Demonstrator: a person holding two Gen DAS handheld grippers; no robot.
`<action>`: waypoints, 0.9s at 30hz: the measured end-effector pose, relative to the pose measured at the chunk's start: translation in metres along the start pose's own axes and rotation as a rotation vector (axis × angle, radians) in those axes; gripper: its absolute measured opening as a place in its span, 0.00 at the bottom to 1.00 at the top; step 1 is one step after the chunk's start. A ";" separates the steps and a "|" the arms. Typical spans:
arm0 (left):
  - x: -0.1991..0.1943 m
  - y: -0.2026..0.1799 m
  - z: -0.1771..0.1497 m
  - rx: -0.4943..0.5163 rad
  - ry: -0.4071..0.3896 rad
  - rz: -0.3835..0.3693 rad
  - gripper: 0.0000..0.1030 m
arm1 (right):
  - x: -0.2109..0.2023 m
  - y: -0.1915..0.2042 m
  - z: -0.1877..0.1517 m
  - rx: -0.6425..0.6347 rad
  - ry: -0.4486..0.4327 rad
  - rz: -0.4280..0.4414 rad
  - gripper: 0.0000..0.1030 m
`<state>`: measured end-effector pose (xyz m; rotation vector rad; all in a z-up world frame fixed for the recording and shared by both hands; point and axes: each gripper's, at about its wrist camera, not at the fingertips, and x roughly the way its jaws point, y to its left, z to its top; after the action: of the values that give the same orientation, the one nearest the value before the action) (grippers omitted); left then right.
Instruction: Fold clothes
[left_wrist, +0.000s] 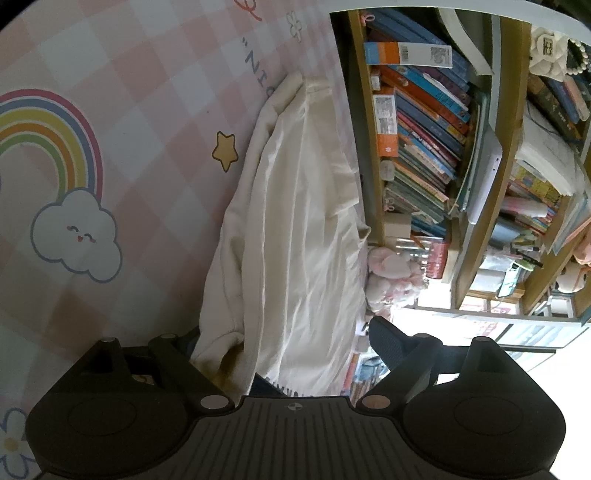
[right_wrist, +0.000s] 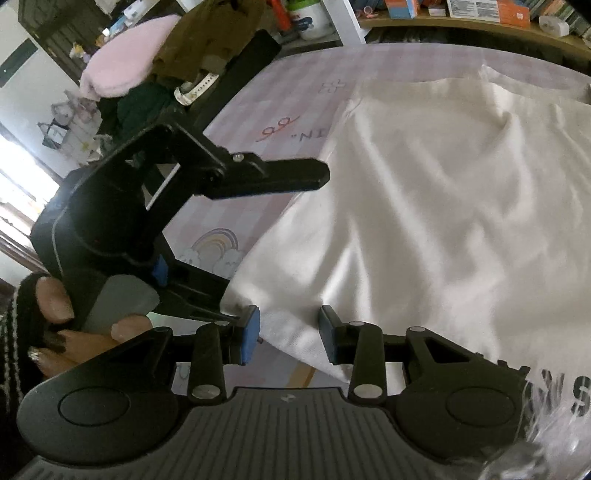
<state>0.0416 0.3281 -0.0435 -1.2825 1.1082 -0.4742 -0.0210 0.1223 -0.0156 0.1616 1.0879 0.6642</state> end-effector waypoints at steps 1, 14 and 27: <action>0.000 -0.001 0.000 0.002 0.001 0.005 0.86 | -0.004 -0.002 0.000 0.008 -0.004 0.008 0.34; 0.002 -0.007 -0.002 0.039 0.010 0.073 0.85 | -0.067 -0.060 0.028 0.154 -0.118 -0.222 0.60; -0.005 -0.007 -0.005 0.087 -0.037 0.192 0.33 | -0.039 -0.081 0.099 0.119 -0.058 -0.567 0.82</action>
<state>0.0371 0.3277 -0.0342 -1.0933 1.1547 -0.3497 0.0863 0.0545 0.0256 -0.0283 1.0526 0.0861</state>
